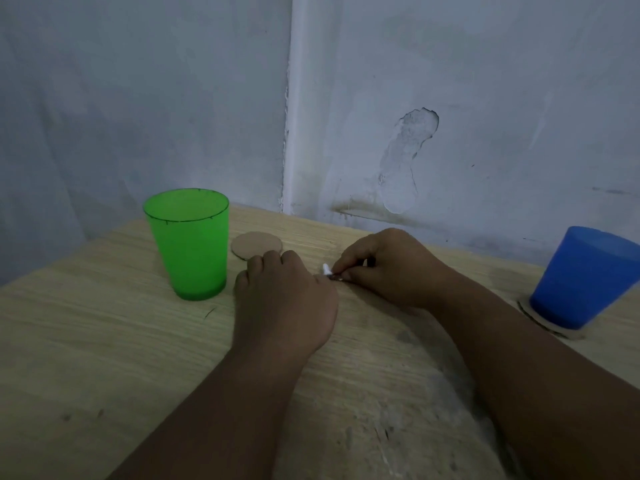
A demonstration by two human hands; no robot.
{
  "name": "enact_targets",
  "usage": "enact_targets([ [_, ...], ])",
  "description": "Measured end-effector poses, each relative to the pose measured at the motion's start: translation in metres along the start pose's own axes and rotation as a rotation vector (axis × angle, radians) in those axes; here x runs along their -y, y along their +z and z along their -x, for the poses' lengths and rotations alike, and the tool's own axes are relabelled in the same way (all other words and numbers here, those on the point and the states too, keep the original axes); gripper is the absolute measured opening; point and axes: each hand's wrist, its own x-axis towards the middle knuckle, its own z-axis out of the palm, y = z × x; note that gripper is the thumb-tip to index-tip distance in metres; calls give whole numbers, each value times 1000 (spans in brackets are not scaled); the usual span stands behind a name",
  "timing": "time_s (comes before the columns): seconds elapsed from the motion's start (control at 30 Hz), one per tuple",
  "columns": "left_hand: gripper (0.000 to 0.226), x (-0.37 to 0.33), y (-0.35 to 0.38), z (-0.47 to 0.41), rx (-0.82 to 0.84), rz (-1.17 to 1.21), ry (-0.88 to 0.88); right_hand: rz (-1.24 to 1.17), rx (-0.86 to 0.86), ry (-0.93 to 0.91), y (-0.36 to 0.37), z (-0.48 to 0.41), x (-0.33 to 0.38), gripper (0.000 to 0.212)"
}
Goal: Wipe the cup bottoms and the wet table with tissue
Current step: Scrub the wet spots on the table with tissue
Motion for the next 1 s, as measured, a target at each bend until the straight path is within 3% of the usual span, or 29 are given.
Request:
enact_targets([
  [0.13, 39, -1, 0, -1, 7, 5, 5, 3, -180, 91, 7, -12, -4, 21],
  [0.27, 43, 1, 1, -1, 1, -27, 9, 78, -100, 25, 20, -19, 3, 16],
  [0.5, 44, 1, 1, 0, -4, -24, 13, -6, 83, -21, 0, -2, 3, 18],
  [0.6, 42, 0, 1, 1, 3, -35, 12, -72, -74, 69, 2, -5, -3, 19],
  [0.7, 41, 0, 1, 1, 3, -26, 10, 25, -178, 124, 15, -14, 0, 20],
  [0.9, 41, 2, 3, -1, -19, -25, 17, 72, -59, -45, 21, -8, 12, 16],
  [1.0, 42, 1, 3, -1, -21, -10, 9, 25, 52, -27, 8, -1, 9, 17],
])
